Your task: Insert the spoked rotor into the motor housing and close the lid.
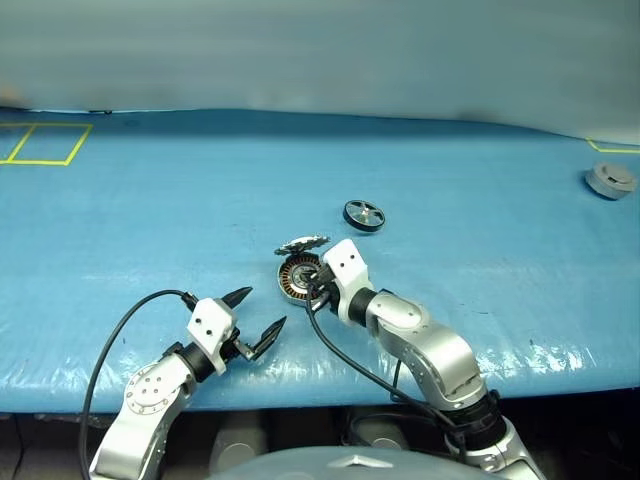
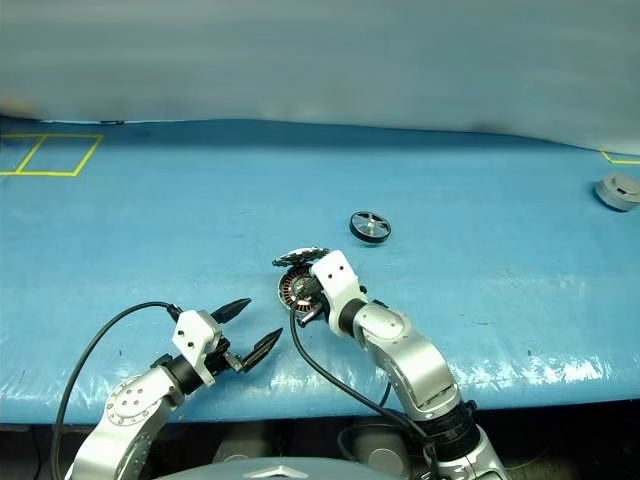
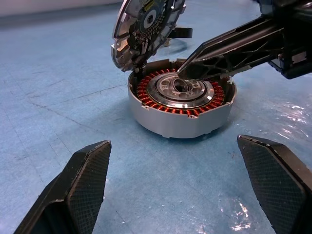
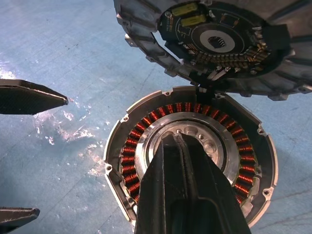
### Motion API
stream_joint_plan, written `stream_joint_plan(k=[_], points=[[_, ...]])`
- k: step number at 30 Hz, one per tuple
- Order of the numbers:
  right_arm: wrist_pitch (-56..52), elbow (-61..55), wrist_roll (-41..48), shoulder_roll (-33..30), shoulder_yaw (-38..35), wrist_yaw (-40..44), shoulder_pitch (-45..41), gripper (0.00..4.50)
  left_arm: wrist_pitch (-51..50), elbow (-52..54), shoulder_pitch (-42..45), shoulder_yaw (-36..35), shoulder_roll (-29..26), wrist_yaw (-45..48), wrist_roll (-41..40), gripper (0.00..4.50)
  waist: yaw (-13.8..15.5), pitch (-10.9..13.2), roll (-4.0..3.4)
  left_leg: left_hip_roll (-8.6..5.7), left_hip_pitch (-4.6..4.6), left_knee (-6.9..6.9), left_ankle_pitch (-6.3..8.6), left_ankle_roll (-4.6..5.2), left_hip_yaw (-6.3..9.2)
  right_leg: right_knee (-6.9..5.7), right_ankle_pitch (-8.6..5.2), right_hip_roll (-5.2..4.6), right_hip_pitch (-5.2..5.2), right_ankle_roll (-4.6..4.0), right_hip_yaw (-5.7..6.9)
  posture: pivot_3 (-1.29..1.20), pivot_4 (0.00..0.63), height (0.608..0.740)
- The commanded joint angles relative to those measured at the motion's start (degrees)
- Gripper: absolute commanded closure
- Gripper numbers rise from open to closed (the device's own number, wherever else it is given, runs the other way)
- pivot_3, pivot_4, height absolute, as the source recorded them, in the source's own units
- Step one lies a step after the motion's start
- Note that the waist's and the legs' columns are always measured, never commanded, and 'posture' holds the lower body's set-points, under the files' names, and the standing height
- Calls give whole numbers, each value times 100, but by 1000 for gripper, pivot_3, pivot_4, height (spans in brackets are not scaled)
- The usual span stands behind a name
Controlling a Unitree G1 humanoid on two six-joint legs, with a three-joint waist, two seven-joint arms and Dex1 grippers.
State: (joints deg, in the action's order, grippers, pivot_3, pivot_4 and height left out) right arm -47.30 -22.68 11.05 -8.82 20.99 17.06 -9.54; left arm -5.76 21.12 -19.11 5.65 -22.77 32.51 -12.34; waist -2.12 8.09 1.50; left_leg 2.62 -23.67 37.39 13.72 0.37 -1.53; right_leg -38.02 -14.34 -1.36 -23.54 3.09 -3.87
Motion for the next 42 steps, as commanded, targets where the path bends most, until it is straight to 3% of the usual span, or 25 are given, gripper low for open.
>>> stream_joint_plan(k=[1,14,19,21,26,30,35,41,42], points=[[339,52,-29,102,-65,-36,41,4476,114,104,25,-4,18,-2,11,0,1,0,0,0,0,0,0,0,0,0,0,0,1,0,1,0,150,740],[851,574,-157,343,-163,-97,122,4476,85,113,13,-22,6,7,-5,0,0,0,-1,1,1,0,0,0,-3,0,0,0,1,0,0,0,150,740],[571,242,41,303,-303,15,69,4476,84,132,2,-19,9,3,-7,0,1,0,-1,0,1,0,0,0,-3,0,0,0,1,0,0,0,150,740],[156,-145,267,72,-444,216,-9,4476,87,136,-7,-22,9,-2,-3,0,3,1,-2,0,-1,0,0,0,-1,0,0,-1,0,0,0,0,150,740],[-1050,-880,702,-1317,-908,938,-609,4476,69,152,-31,-39,0,-3,-14,0,7,6,-6,-4,-2,7,1,3,10,2,2,-6,4,2,-2,0,150,740],[-1416,-158,425,-2181,-1084,1004,-1410,4476,56,130,-8,-36,-9,29,-31,0,-1,8,-9,1,2,12,0,4,4,-2,5,-1,3,-3,-1,0,150,740],[-661,1389,-273,-2507,-751,936,-2335,4476,70,84,46,-20,-10,61,-37,0,-11,9,-10,0,-2,10,-1,5,-16,-1,6,0,-2,-4,-3,0,150,740],[-70,2766,-649,-2050,-794,758,-3149,2604,89,69,59,-25,4,37,-21,0,-4,11,-11,-2,-12,8,3,11,-20,3,26,0,-9,32,-6,0,150,740],[-84,2931,-606,-1947,-849,804,-3249,2604,93,70,53,-31,9,24,-16,0,-5,11,-11,-1,-12,7,3,11,-19,3,27,0,-10,33,-6,0,150,740]])
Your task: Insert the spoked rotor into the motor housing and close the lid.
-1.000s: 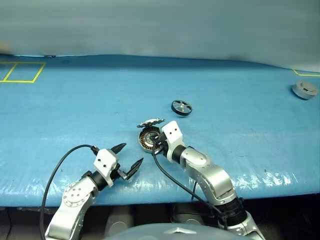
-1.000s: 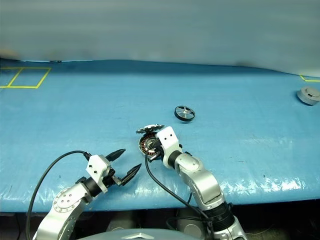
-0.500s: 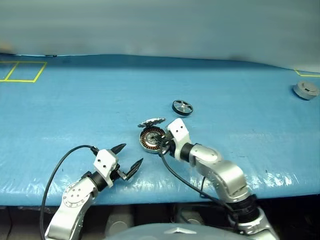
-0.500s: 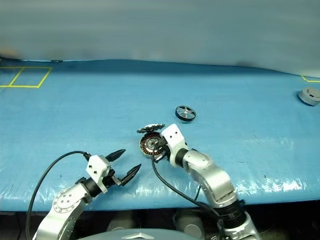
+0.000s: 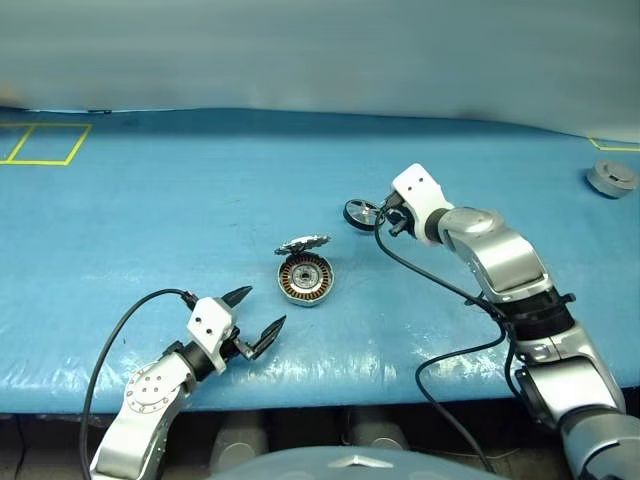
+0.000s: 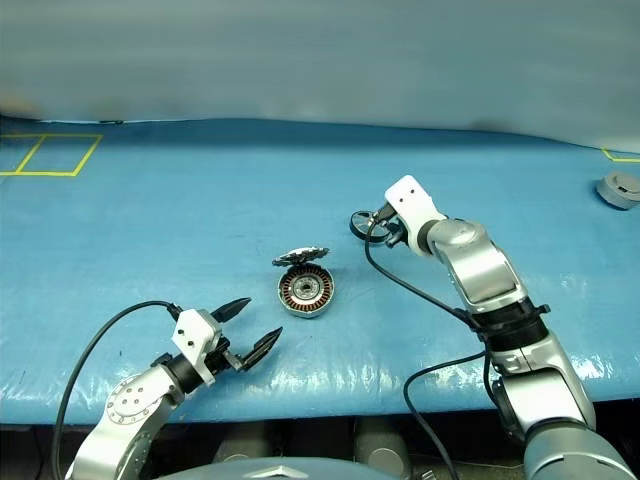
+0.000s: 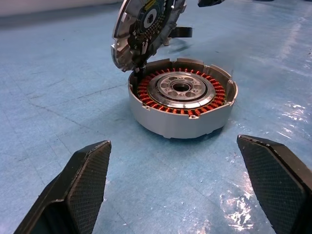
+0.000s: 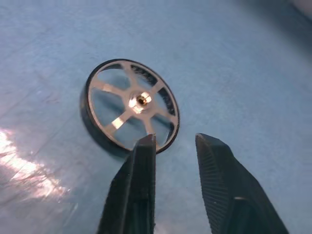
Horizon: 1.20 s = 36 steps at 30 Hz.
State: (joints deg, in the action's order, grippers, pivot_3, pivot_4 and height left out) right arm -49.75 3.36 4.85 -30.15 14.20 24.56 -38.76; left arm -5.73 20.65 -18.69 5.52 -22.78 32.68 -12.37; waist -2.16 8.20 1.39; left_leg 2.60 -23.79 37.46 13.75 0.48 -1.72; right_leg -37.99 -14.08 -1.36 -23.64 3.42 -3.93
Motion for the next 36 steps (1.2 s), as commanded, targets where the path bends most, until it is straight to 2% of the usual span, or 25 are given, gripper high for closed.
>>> stream_joint_plan(k=[1,13,36], points=[[129,472,67,280,-223,108,-408,2604,94,118,3,-24,15,-6,-9,0,-1,1,-1,1,0,-1,0,0,0,0,0,0,0,0,0,0,150,740],[115,1515,229,1116,-869,-160,-626,2604,154,130,-80,-38,66,-55,0,0,1,14,-21,0,-1,-2,0,0,0,0,1,-1,0,1,1,0,150,740],[195,1651,121,1173,-1036,-362,-129,2604,190,88,-45,-75,56,-5,-39,0,-2,24,-37,0,1,-2,0,0,-2,0,2,0,2,3,0,0,150,740]])
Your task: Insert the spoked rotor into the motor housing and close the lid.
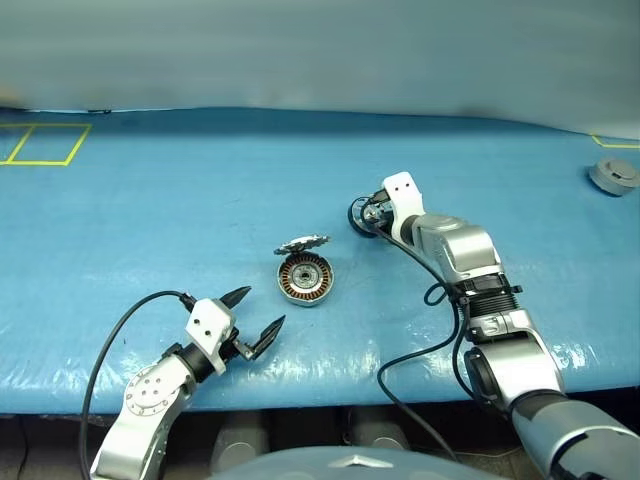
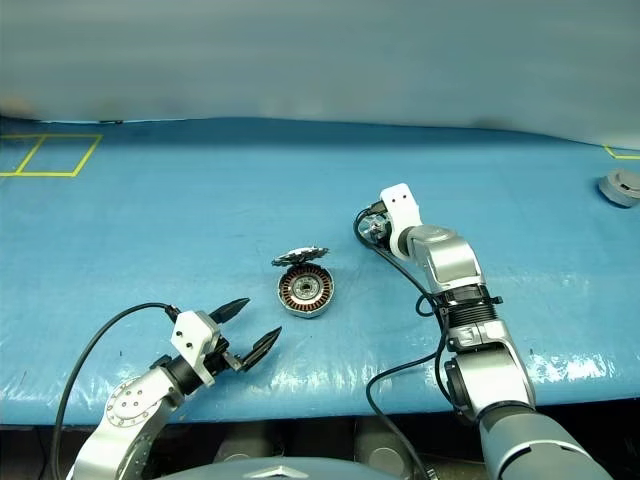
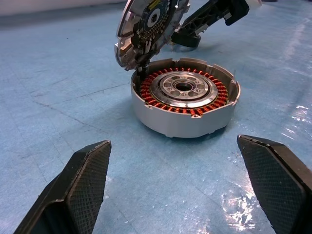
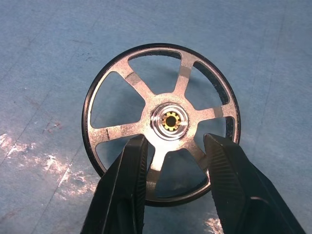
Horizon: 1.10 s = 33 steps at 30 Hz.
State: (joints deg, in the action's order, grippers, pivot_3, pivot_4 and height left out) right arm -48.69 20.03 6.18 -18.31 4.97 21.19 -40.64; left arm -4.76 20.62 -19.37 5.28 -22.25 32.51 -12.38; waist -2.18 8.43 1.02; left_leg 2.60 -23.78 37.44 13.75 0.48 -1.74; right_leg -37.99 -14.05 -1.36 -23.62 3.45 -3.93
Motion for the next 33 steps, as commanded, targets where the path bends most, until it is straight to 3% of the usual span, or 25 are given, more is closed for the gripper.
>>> stream_joint_plan(k=[1,2,5,11,18,27,33], points=[[99,-3,-14,-2,-106,-14,74,2604,90,90,30,-49,5,11,-38,0,1,0,0,0,0,0,0,0,0,0,0,0,1,0,0,0,150,740],[101,6,-14,14,-91,2,96,2604,86,90,35,-46,7,10,-37,0,1,0,1,0,1,0,0,0,0,0,0,0,2,0,0,0,150,740],[80,29,9,47,-51,86,135,3414,79,87,47,-42,17,4,-32,0,-2,-6,8,0,10,2,0,0,1,0,0,0,11,1,0,0,150,740],[-78,87,-42,60,160,340,201,4490,72,86,51,-23,50,-23,-16,0,-138,-24,31,7,29,8,-3,2,-7,0,-3,1,28,-19,-2,0,150,740],[-220,-346,-171,-39,449,560,512,4490,77,115,-3,-34,91,-79,4,0,-190,-32,43,9,86,4,-8,6,-8,1,-13,0,78,-29,-7,0,150,740],[-243,-1413,-15,-32,732,982,1058,4490,71,111,-19,-10,81,-68,-19,0,-198,-44,57,12,95,-27,-8,6,4,8,-18,0,74,-45,-9,0,150,740],[-306,-1712,-72,-4,673,904,1114,2722,65,84,16,-7,78,-42,-27,0,-176,-37,48,11,89,-33,-8,6,0,6,-20,-1,62,-50,-15,0,150,740]])
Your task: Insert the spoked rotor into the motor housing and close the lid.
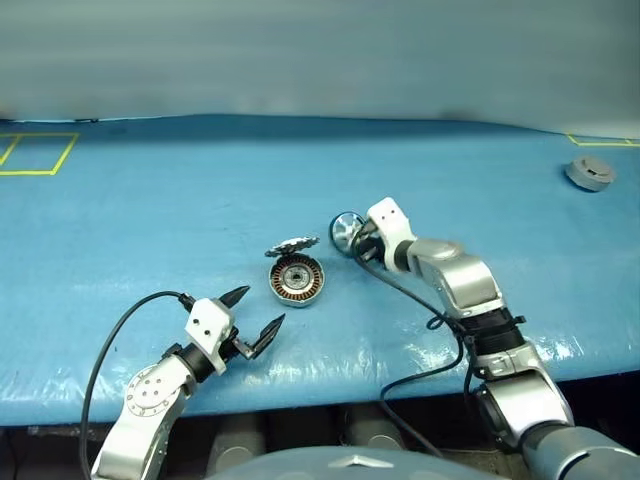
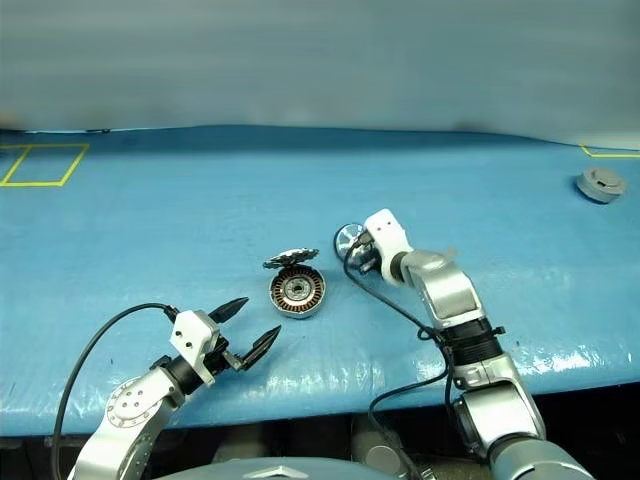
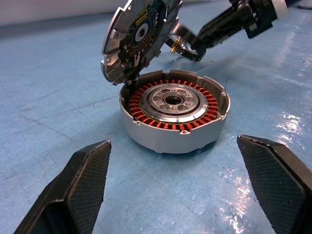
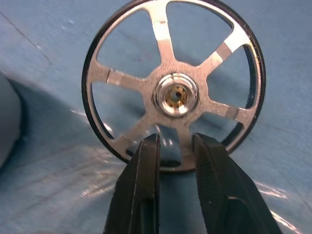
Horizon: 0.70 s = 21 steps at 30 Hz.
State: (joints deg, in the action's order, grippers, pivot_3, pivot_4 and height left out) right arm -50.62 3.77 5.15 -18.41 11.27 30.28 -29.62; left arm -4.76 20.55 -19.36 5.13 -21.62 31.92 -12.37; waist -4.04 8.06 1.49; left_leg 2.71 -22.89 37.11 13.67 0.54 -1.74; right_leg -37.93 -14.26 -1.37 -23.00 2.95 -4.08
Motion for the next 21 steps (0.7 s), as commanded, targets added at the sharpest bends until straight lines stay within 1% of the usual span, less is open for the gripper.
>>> stream_joint_plan(k=[1,5,7,9,10,11,15,21], points=[[-128,-145,48,15,-3,-27,-15,2434,64,87,18,8,15,18,-26,0,19,2,4,0,0,1,0,0,2,1,0,0,1,1,2,0,150,740],[-155,-397,35,-60,-16,-27,-91,2434,65,87,13,4,19,18,-26,0,34,5,1,-5,-12,0,0,0,2,9,0,-7,-6,1,3,0,150,740],[-218,-618,10,-138,20,-7,-142,2434,73,82,10,-4,19,15,-23,0,36,6,-2,-6,-40,2,0,0,1,6,6,-6,-37,-1,2,0,150,740],[-335,-855,73,-174,10,33,-199,2434,76,75,10,-14,17,17,-26,0,46,9,-6,-7,-78,8,-1,-1,4,1,16,-4,-74,12,4,0,150,740],[-378,-931,102,-187,9,48,-225,2434,77,69,12,-16,17,18,-28,0,46,12,-9,-8,-84,7,-1,-1,5,3,29,-4,-77,36,5,0,150,740],[-417,-980,113,-201,19,53,-247,2434,78,63,13,-16,16,23,-30,0,47,14,-10,-8,-85,6,-1,-1,5,5,29,-4,-78,37,6,0,150,740],[-528,-776,127,-157,43,8,-304,2434,94,33,38,-13,20,37,-28,0,60,16,-10,-8,-87,3,-1,-1,3,9,26,-3,-76,38,13,0,150,740],[-407,-429,131,-58,-37,-107,-242,2434,115,8,46,-33,24,38,-25,0,64,20,-13,-9,-85,7,-1,-1,0,9,24,-3,-72,35,12,0,150,740]])
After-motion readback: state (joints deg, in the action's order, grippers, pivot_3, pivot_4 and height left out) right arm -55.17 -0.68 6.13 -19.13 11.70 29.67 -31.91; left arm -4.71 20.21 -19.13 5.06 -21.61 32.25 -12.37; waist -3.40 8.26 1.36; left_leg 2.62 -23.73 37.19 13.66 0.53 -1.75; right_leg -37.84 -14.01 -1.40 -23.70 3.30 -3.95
